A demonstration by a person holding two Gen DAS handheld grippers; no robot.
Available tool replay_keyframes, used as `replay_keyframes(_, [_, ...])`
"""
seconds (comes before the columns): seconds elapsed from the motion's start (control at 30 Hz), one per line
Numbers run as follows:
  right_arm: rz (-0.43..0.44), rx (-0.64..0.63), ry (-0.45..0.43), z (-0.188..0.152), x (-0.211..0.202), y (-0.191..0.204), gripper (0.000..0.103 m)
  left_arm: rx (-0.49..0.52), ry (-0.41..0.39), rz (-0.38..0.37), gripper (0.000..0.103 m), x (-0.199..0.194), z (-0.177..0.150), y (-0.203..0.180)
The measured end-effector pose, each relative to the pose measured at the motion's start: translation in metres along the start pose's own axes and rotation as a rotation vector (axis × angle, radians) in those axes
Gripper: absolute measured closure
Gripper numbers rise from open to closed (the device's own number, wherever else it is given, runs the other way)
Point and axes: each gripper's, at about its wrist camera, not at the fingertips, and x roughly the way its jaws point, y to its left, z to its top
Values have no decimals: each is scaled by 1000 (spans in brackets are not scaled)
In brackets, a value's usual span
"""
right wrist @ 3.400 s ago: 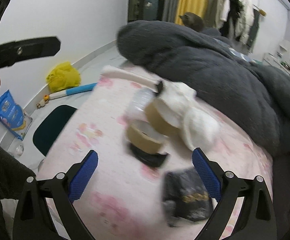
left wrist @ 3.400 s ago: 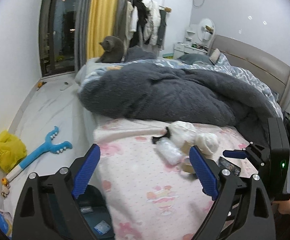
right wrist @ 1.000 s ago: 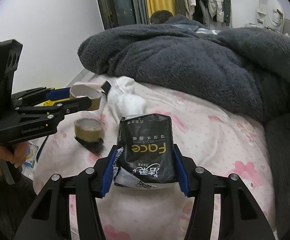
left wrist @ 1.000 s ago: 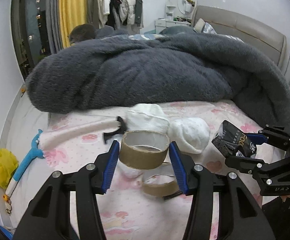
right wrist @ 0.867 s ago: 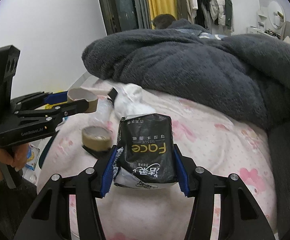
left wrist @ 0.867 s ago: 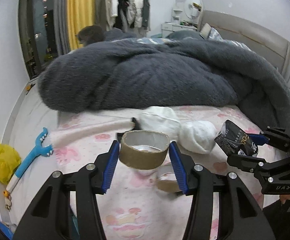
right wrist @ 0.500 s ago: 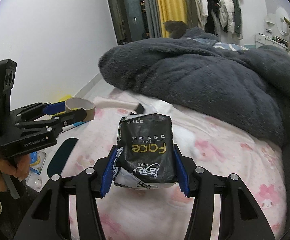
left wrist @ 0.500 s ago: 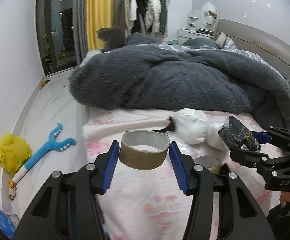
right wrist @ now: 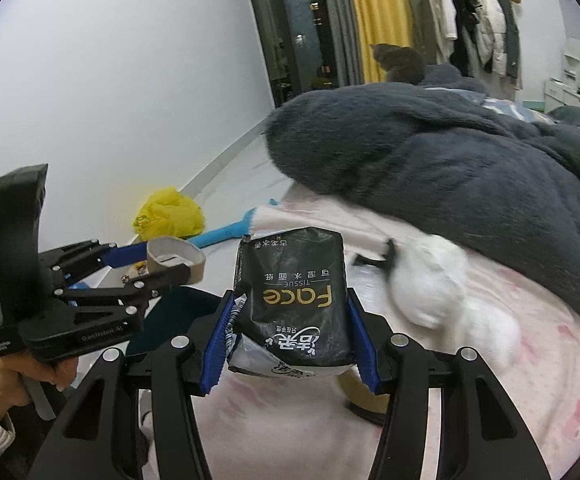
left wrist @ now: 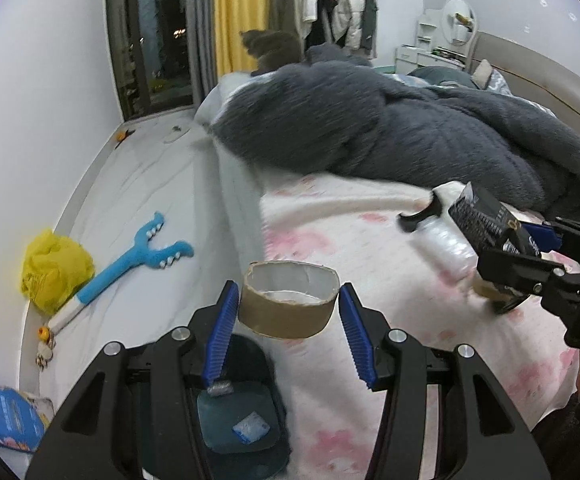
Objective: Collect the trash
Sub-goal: 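Carry the tape roll over the bin and open the left gripper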
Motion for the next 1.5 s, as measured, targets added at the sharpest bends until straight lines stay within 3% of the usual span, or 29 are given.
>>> replay_keyframes(0.23, [47, -29, 25, 6, 27, 34, 49, -44, 67, 54, 49, 7, -20, 36])
replay_keyframes(0.73, [135, -67, 98, 9, 75, 92, 49, -179, 260, 86, 48, 28, -67, 101])
replay_keyframes(1.13, [163, -84, 146, 5, 98, 117, 49, -257, 377, 71, 48, 39, -96, 133])
replay_keyframes(1.27, [171, -91, 163, 5, 111, 126, 49, -281, 403, 62, 34, 40, -103, 141])
replay_keyframes(1.5, [180, -96, 203, 1, 130, 137, 49, -310, 406, 33, 19, 34, -111, 154])
